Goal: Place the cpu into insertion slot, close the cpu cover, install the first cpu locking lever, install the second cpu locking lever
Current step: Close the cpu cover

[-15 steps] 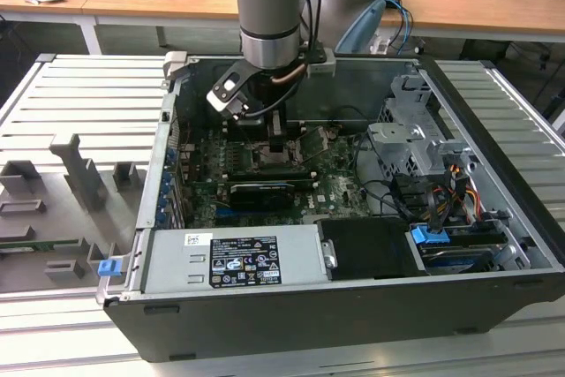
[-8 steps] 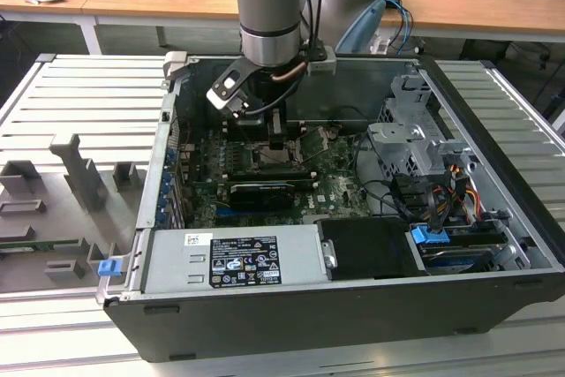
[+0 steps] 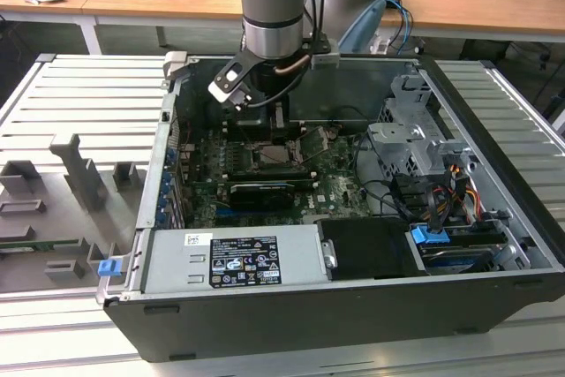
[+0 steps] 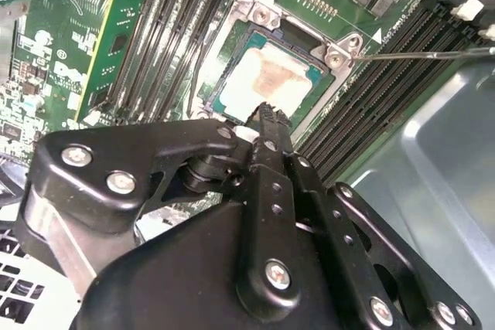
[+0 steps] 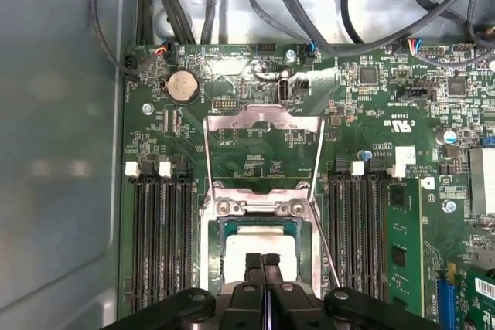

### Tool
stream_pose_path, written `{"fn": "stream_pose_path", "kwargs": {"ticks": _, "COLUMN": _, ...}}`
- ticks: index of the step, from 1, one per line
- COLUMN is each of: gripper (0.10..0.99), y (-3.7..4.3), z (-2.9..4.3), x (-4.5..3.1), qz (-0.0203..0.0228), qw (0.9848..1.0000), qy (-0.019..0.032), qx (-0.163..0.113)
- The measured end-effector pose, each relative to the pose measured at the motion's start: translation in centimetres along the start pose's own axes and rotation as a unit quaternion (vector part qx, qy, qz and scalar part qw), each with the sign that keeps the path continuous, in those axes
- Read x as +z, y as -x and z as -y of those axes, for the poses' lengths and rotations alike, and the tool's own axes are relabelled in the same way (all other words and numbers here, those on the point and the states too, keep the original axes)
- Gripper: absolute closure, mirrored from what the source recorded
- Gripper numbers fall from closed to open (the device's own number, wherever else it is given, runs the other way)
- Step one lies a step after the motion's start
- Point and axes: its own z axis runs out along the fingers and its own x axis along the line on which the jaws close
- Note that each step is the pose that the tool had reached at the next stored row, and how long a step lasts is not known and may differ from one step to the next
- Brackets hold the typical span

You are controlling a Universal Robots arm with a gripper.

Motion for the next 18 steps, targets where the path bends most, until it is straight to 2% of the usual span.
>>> {"fn": "stream_pose_path", "kwargs": {"ticks": 5, "gripper": 0.980, "y": 0.04, "z": -0.85, "x": 0.07, "qz": 0.0001, "qw": 1.0000, "qy": -0.0005, "qx": 0.001}}
{"fn": "stream_pose_path", "kwargs": {"ticks": 8, "gripper": 0.980, "y": 0.02, "z": -0.95, "x": -0.19, "qz": 0.0001, "qw": 1.0000, "qy": -0.0005, "qx": 0.000}}
{"fn": "stream_pose_path", "kwargs": {"ticks": 10, "gripper": 0.980, "y": 0.02, "z": -1.42, "x": -0.15, "qz": 0.0001, "qw": 1.0000, "qy": -0.0005, "qx": 0.000}}
{"fn": "stream_pose_path", "kwargs": {"ticks": 11, "gripper": 0.980, "y": 0.02, "z": -1.89, "x": -0.11, "qz": 0.0001, "qw": 1.0000, "qy": -0.0005, "qx": 0.001}}
{"fn": "stream_pose_path", "kwargs": {"ticks": 12, "gripper": 0.980, "y": 0.02, "z": -1.97, "x": -0.12, "qz": 0.0002, "qw": 1.0000, "qy": -0.0005, "qx": 0.000}}
{"fn": "stream_pose_path", "kwargs": {"ticks": 18, "gripper": 0.980, "y": -0.02, "z": -2.16, "x": -1.93, "qz": 0.0002, "qw": 1.0000, "qy": -0.0005, "qx": 0.000}}
